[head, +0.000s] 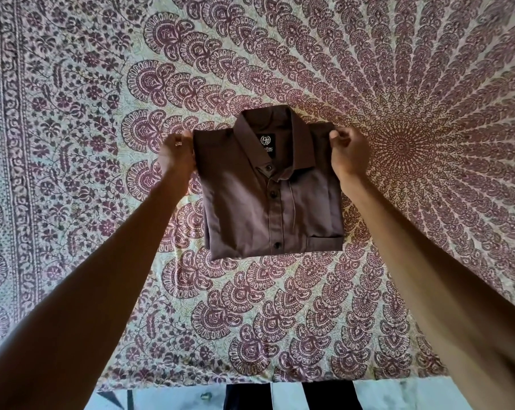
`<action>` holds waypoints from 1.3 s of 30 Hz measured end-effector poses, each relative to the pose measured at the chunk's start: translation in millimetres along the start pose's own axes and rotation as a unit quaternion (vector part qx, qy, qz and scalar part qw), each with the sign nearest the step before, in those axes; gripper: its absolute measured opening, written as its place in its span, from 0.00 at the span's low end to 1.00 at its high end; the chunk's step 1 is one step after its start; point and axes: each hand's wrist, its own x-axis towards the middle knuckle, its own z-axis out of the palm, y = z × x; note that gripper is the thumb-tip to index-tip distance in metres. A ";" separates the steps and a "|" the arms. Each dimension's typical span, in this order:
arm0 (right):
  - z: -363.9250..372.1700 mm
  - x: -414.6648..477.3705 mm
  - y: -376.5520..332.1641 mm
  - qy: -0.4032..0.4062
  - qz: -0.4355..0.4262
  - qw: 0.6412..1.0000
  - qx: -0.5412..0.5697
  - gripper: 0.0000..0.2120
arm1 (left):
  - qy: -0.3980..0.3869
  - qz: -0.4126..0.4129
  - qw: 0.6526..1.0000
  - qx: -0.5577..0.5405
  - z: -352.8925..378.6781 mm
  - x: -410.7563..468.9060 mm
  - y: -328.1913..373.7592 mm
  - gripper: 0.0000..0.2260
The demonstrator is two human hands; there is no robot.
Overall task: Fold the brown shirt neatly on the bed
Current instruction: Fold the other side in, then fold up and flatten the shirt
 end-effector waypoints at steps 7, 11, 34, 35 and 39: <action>-34.5 -44.0 36.0 -0.135 0.120 0.980 0.087 0.07 | -0.061 -0.101 0.993 -0.007 -9.6 -57.2 -43.9 0.14; -49.8 -65.8 48.1 -0.173 0.155 0.963 0.138 0.09 | -0.111 -0.127 0.986 0.010 -13.5 -87.0 -70.2 0.12; -55.2 -90.8 71.4 -0.118 0.131 0.983 0.044 0.14 | -0.008 -0.022 0.998 0.062 -31.1 -122.9 -94.6 0.02; -53.3 -92.4 68.1 -0.076 0.099 0.992 0.006 0.13 | 0.032 0.040 0.991 0.123 -27.8 -127.2 -91.5 0.02; -48.7 -100.9 70.7 -0.052 0.074 0.996 -0.019 0.11 | 0.066 0.050 0.983 0.163 -19.0 -132.7 -93.4 0.06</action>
